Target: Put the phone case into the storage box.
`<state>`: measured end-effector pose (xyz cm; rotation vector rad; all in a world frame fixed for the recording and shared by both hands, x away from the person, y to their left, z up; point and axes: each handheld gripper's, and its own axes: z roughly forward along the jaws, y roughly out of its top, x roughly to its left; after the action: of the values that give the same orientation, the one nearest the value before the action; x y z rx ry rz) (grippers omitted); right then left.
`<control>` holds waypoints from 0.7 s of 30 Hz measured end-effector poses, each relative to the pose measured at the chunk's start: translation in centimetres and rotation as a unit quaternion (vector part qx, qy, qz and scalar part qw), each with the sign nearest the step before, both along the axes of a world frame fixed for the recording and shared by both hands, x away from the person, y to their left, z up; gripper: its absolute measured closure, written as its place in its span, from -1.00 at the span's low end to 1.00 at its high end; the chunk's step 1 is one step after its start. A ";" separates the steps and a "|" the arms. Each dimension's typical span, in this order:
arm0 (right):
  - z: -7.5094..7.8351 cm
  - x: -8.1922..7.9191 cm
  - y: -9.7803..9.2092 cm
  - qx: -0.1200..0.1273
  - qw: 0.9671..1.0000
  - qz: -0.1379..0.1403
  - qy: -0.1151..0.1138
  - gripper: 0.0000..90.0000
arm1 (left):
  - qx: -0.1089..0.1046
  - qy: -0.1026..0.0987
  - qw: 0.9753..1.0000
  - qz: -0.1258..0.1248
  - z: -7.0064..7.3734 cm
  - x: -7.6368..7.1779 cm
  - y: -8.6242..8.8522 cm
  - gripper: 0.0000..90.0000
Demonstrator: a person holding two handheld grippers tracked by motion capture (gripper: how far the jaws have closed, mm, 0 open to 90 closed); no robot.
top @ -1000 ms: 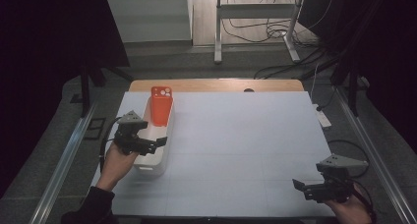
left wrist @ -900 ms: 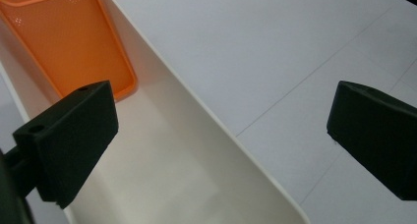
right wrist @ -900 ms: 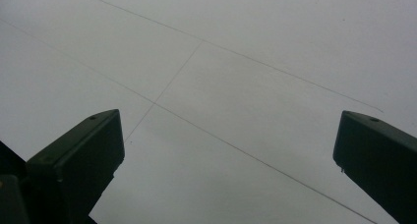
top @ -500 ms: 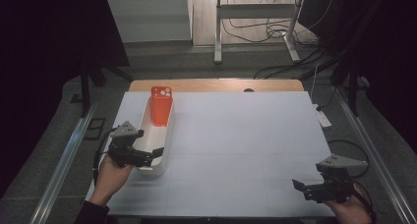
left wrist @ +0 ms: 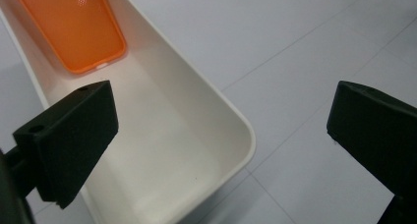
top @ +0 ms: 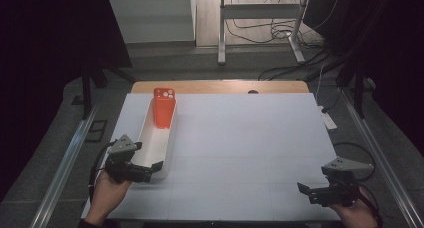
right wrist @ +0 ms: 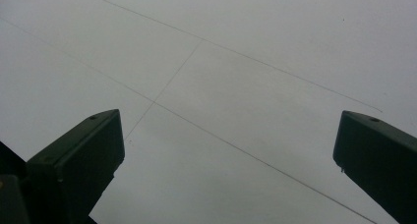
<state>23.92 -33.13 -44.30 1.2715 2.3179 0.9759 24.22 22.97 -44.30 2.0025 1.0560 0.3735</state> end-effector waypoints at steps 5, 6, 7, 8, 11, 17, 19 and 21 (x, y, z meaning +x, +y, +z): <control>0.0 0.0 0.0 0.000 1.000 0.000 0.000 -1.00 | 0.006 -0.004 1.000 0.006 -0.1 -1.0 0.2 -1.00; 0.0 0.0 0.0 -0.001 1.000 0.000 0.000 -1.00 | 0.006 -0.005 1.000 0.009 -0.2 -1.1 0.3 -1.00; 0.0 0.0 0.0 -0.001 1.000 0.000 0.000 -1.00 | 0.006 -0.005 1.000 0.011 -0.3 -1.4 0.4 -1.00; 0.0 0.0 0.0 -0.001 1.000 0.000 0.000 -1.00 | 0.006 -0.005 1.000 0.013 -0.3 -1.5 0.4 -1.00; 0.0 0.0 0.0 -0.001 1.000 0.000 0.001 -1.00 | 0.007 -0.005 1.000 0.018 -0.6 -2.0 0.7 -1.00; 0.0 0.0 0.0 -0.001 1.000 -0.001 0.001 -1.00 | 0.007 -0.002 1.000 0.029 -0.9 -3.0 1.2 -1.00; 0.0 0.0 0.0 -0.001 1.000 -0.001 0.000 -1.00 | 0.008 -0.002 0.999 0.033 -1.0 -3.4 1.4 -1.00; 0.0 0.0 0.0 -0.001 1.000 -0.001 0.000 -1.00 | 0.008 -0.001 0.999 0.038 -1.2 -3.7 1.6 -1.00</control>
<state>23.94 -33.12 -44.32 1.2729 2.3170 0.9717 20.53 24.61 -45.46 1.9794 1.1329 0.4254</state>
